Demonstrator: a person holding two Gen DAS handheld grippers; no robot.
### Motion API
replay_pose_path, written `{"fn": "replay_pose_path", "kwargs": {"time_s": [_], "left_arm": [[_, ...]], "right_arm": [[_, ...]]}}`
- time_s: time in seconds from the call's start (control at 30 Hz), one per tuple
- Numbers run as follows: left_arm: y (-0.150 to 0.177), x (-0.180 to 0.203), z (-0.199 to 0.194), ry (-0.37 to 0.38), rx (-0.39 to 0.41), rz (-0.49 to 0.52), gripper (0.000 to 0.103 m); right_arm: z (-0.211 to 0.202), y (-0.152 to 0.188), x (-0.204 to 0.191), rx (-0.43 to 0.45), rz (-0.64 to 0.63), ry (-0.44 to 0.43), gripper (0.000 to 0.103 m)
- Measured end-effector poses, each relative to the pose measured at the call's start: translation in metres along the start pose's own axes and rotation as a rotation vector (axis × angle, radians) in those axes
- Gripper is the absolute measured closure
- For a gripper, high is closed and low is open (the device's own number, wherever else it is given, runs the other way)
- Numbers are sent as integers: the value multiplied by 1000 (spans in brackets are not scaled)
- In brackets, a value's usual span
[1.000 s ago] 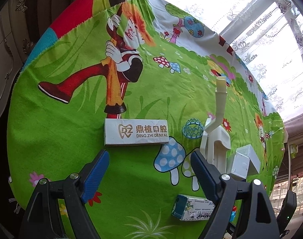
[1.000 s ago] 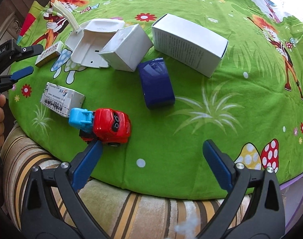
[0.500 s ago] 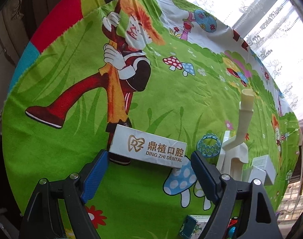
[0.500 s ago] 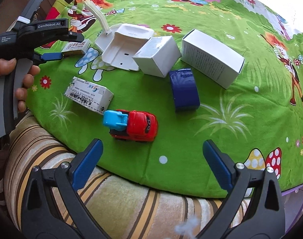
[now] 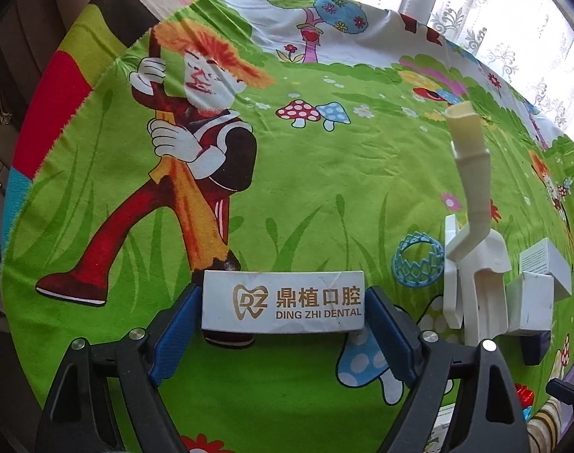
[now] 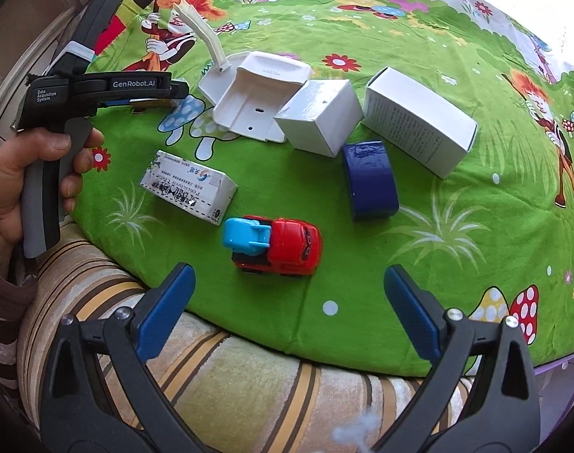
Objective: Organize rigid objects
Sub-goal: 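Grasp the white DING ZHI DENTAL box with left tool while right tool grasps the red toy car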
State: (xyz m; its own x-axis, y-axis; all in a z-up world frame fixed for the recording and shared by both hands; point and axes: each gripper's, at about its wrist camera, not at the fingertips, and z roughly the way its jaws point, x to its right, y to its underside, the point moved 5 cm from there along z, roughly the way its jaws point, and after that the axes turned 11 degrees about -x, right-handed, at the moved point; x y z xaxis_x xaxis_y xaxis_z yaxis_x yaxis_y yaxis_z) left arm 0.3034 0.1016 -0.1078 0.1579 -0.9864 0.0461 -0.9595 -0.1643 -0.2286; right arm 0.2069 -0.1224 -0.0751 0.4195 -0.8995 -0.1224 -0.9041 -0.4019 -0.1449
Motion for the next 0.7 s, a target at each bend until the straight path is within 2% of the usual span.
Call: {"fn": "replay_pose_path", "kwargs": {"time_s": [0.3, 0.37, 0.53, 0.6, 0.7], "left_arm": [[15, -4, -9, 27, 18, -14, 20], [19, -4, -14, 38, 26, -19, 20], [31, 1, -29, 65, 53, -15, 20], [36, 3, -33, 80, 60, -18, 20], [40, 7, -39, 89, 70, -14, 20]], "right_arm": [[0, -9, 6, 31, 53, -11, 5], [2, -11, 5, 25, 50, -18, 13], [3, -13, 5, 34, 52, -28, 26], [6, -15, 7, 31, 59, -39, 28], [9, -16, 8, 22, 66, -60, 39]]}}
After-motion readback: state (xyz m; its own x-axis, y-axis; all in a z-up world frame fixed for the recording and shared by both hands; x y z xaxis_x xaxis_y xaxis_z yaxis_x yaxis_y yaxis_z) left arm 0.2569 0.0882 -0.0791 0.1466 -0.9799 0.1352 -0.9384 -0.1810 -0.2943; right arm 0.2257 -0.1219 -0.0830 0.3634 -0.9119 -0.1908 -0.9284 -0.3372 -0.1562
